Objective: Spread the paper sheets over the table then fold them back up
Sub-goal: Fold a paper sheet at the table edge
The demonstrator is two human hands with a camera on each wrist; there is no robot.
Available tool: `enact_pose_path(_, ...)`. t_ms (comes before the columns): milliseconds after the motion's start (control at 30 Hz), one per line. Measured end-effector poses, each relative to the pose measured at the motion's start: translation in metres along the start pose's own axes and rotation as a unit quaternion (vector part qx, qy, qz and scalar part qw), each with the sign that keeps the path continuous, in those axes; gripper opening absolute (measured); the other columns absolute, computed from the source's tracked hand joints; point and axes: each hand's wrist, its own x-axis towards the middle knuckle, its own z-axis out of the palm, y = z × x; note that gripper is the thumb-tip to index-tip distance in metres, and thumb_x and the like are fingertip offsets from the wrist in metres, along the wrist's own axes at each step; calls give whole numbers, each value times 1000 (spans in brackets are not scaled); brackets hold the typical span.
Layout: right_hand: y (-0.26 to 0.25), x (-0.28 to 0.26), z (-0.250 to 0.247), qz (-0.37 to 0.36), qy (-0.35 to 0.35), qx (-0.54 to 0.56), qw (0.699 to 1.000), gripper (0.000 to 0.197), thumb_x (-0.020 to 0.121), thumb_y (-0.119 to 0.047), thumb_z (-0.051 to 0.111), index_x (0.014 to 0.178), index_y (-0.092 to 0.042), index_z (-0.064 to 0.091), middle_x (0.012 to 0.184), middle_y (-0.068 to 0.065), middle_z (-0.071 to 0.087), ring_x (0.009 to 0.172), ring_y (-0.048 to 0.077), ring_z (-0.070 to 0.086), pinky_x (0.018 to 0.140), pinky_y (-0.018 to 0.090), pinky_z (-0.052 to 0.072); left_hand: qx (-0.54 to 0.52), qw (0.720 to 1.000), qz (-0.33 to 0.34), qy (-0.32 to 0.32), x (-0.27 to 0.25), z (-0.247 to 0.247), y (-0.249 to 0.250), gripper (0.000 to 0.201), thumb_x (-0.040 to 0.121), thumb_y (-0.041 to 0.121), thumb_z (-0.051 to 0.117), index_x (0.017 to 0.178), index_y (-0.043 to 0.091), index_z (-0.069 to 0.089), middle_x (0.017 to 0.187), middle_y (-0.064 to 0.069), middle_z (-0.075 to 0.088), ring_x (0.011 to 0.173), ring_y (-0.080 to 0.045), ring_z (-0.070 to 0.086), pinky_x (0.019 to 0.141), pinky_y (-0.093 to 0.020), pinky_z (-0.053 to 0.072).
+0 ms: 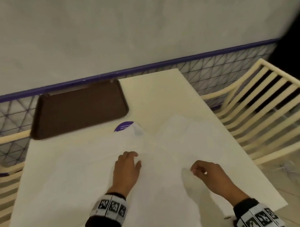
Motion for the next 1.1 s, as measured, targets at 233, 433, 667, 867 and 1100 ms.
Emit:
enact_pose_path(233,52,-4,-40,37,53,36,997,26,90,-13,56,73,-31,59,77,-13,65,80,3,56,67,9,42,113,989,31,-86,95,54,57,49,92,41,49,131,11,43,128,-10,47,117,-28,44,97,-36,39)
enact_pose_path(433,76,-4,-57,48,53,35,997,26,90,-15,56,73,-35,58,88,-27,61,81,7,57,68,11,42,127,988,17,-89,150,76,90,55,95,44,41,133,4,41,129,-19,44,117,-35,41,99,-40,38)
enact_pose_path(667,85,7,-63,53,28,43,997,26,90,-14,55,75,-35,59,86,-30,61,81,6,57,69,8,41,17,983,-126,-132,187,84,127,60,86,21,65,129,-6,34,132,-25,42,120,-38,46,97,-40,41)
enact_pose_path(867,82,19,-66,51,27,44,997,28,89,-15,57,74,-38,58,84,-33,60,79,6,56,68,8,41,-32,983,-128,-130,189,75,124,17,79,19,68,91,7,63,105,-13,64,101,-33,58,85,-36,46)
enact_pose_path(1100,65,33,-62,22,14,42,999,29,90,-14,57,74,-38,58,80,-14,66,79,9,60,68,10,42,-53,997,-61,10,167,46,128,15,80,29,70,88,16,70,92,-4,70,94,-28,61,91,-38,43)
